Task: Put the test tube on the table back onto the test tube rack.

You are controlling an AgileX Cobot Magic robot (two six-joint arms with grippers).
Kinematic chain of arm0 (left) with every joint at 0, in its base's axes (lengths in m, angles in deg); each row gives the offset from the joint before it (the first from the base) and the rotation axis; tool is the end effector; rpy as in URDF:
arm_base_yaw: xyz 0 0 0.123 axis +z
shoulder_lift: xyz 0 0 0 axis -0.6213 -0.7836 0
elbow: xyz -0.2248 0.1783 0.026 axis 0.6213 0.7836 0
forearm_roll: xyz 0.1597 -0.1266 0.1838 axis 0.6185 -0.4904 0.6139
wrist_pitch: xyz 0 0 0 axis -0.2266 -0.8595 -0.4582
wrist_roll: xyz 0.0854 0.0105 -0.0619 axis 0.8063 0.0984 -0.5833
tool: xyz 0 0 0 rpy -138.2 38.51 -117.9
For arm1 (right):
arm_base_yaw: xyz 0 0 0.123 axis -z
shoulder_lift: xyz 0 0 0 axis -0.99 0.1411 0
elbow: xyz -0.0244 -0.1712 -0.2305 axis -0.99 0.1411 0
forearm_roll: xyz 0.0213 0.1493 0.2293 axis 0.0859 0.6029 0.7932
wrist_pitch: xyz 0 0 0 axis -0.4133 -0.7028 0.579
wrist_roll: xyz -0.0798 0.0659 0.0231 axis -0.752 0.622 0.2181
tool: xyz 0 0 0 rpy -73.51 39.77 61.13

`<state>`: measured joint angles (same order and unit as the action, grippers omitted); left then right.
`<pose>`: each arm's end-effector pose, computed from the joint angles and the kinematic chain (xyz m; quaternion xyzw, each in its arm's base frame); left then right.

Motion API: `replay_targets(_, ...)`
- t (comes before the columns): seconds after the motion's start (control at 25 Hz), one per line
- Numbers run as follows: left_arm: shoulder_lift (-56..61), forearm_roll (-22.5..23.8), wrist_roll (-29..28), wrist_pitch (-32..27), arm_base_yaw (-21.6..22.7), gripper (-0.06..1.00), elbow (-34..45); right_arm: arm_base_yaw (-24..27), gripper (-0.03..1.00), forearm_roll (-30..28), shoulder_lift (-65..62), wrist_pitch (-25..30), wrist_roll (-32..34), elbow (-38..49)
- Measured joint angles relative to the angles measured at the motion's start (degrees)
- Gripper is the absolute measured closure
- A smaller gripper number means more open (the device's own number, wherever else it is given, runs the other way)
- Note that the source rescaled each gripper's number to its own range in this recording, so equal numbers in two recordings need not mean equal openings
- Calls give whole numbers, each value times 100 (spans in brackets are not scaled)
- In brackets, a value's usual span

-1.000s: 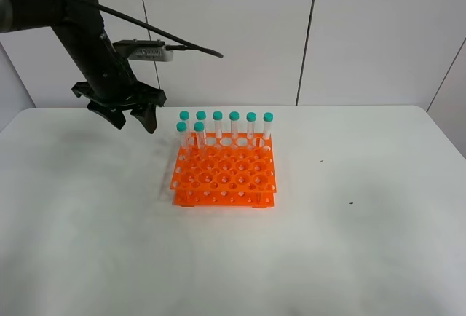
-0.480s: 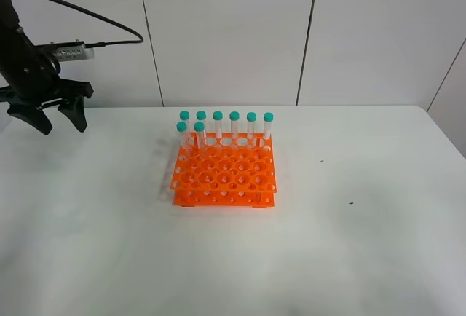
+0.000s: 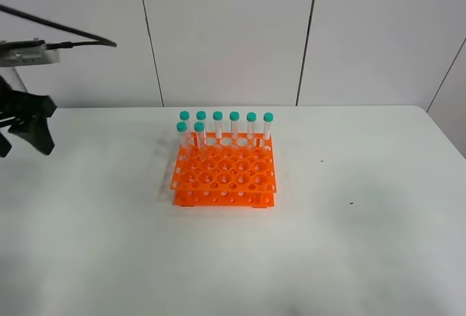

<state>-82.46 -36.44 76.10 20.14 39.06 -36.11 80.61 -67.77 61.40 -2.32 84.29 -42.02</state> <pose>0.2926 0.0018 0.2889 0.0076 0.9890 -0.0048 0.1476 0.0285 0.0073 0.2850 -0.0184 0.8457 0.0370 0.5320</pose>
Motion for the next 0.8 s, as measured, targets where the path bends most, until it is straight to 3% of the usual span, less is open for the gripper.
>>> replay_targets(0.4, 3487, 30, -35, -7, 0, -6, 2598, 0, -3, 0, 0, 0, 2, 0)
replay_targets(0.8, 7112, 37, -105, 590, 0, -6, 3530, 0, -3, 0, 0, 0, 2, 0)
